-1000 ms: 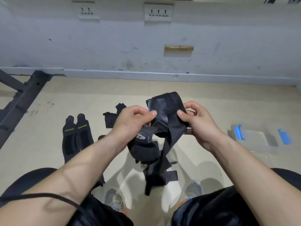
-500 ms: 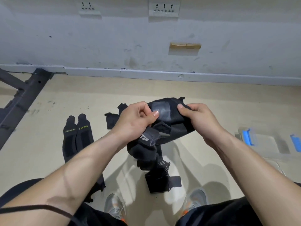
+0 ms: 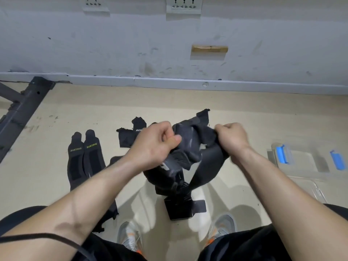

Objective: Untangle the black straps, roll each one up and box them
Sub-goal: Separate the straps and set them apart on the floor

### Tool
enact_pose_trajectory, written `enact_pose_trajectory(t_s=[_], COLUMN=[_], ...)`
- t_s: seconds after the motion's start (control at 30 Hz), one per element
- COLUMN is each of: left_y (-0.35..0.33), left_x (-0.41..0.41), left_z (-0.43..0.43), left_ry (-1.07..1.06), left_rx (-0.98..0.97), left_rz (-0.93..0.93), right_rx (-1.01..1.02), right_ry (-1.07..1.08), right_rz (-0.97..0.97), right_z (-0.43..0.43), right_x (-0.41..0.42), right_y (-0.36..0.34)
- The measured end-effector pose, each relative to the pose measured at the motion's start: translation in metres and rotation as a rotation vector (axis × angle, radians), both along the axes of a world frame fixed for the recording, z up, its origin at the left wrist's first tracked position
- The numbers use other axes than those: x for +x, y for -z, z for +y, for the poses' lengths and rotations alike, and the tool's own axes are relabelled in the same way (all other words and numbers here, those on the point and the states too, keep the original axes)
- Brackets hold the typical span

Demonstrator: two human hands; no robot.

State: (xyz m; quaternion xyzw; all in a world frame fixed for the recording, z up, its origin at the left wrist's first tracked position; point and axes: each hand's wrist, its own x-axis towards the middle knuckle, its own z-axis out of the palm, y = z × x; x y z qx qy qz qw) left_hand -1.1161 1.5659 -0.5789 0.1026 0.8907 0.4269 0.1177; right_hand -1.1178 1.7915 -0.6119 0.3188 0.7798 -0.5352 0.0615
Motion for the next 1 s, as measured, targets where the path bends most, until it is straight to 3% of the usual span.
enact_pose_trajectory(t_s=[0.03,0.1,0.2,0.3,0.37,0.43,0.53,0.67,0.77,0.87,1.0], left_y=[-0.003,-0.012,-0.020,-0.024,-0.025,-0.028,-0.031,-0.034,-0.031,-0.034,-0.033], left_x=[-0.004,-0.010,-0.015,-0.018,-0.017,-0.016,-0.020,-0.026,-0.030,-0.031,-0.036], left_z=[-0.010,-0.030,-0.037,-0.026,-0.019,-0.016,-0.017,-0.021,-0.025,-0.025,-0.027], left_ry=[-0.002,0.003,-0.062,-0.072,-0.018,0.017,0.011,-0.084,-0.138,-0.262,-0.438], left_rx=[0.053,0.218,0.452,0.617,0.660,0.684,0.719,0.846,0.824,0.681,0.553], left_rz=[-0.007,-0.035,-0.073,-0.197,-0.252,-0.290,-0.369,-0.473,-0.505,-0.503,-0.655], right_rx=[0.084,0.020,-0.039,0.190,0.301,0.084,-0.486,-0.555,-0.604,-0.606,-0.569], right_ry=[0.052,0.061,-0.153,-0.378,-0.462,-0.497,-0.608,-0.719,-0.650,-0.475,-0.244], right_rz=[0.014,0.044,-0.027,-0.135,-0.107,0.064,0.229,0.298,0.293,0.297,0.288], right_z=[0.014,0.032,0.023,0.009,0.004,-0.006,-0.018,-0.028,-0.031,-0.026,-0.018], right_x=[-0.001,-0.001,0.004,0.008,0.008,0.008,0.009,0.011,0.011,0.007,0.003], right_y=[0.001,0.002,0.012,0.023,0.019,0.005,-0.016,-0.019,-0.023,-0.025,-0.023])
